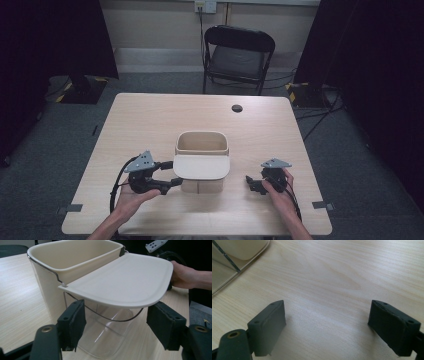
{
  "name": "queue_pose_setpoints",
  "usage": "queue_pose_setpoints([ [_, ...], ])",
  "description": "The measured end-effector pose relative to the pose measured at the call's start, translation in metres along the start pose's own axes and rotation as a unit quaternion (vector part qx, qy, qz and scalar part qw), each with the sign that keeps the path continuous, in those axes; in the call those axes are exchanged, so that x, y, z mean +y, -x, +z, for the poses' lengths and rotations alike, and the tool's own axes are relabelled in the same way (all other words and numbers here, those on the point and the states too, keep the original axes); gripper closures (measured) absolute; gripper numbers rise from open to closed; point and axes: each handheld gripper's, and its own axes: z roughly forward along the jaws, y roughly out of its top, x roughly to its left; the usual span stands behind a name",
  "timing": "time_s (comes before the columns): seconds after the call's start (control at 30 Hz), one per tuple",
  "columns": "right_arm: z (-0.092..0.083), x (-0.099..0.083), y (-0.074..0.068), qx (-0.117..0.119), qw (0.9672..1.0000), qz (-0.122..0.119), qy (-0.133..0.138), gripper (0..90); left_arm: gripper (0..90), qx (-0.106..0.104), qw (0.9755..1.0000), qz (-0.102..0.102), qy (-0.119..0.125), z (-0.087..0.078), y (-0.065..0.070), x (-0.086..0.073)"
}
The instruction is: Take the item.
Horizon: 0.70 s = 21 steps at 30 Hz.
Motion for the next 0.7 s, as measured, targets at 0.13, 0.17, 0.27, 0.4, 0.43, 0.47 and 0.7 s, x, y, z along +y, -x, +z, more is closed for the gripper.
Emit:
queue_pose_setpoints([
  [0.13,0.0000,0.0000,0.0000,0.000,1.0000,0.000,0.000,13.6,30.0,0.000,1.0000,0.001,0.001,-0.0008,-0.0001,0.0005],
  [0.17,0.0000,0.0000,0.0000,0.000,1.0000,0.000,0.000,13.5,30.1,0.001,1.0000,0.002,0.003,-0.0008,0.0000,0.0006],
  [0.27,0.0000,0.0000,0.0000,0.000,1.0000,0.000,0.000,13.5,30.3,0.002,1.0000,0.005,0.004,-0.0012,0.0001,0.0011],
  [0.4,0.0000,0.0000,0.0000,0.000,1.0000,0.000,0.000,13.6,29.9,0.006,0.9999,0.003,0.008,-0.0024,-0.0006,0.0031],
  [0.43,0.0000,0.0000,0.0000,0.000,1.0000,0.000,0.000,13.5,29.4,0.008,0.9999,0.007,0.010,-0.0031,-0.0013,0.0034],
  [0.47,0.0000,0.0000,0.0000,0.000,1.0000,0.000,0.000,13.5,29.0,0.007,0.9999,0.008,0.011,-0.0031,-0.0020,0.0039],
  [0.7,0.0001,0.0001,-0.0001,0.000,1.0000,0.001,0.000,13.5,29.3,0.007,0.9999,0.006,0.014,-0.0027,-0.0028,0.0053],
])
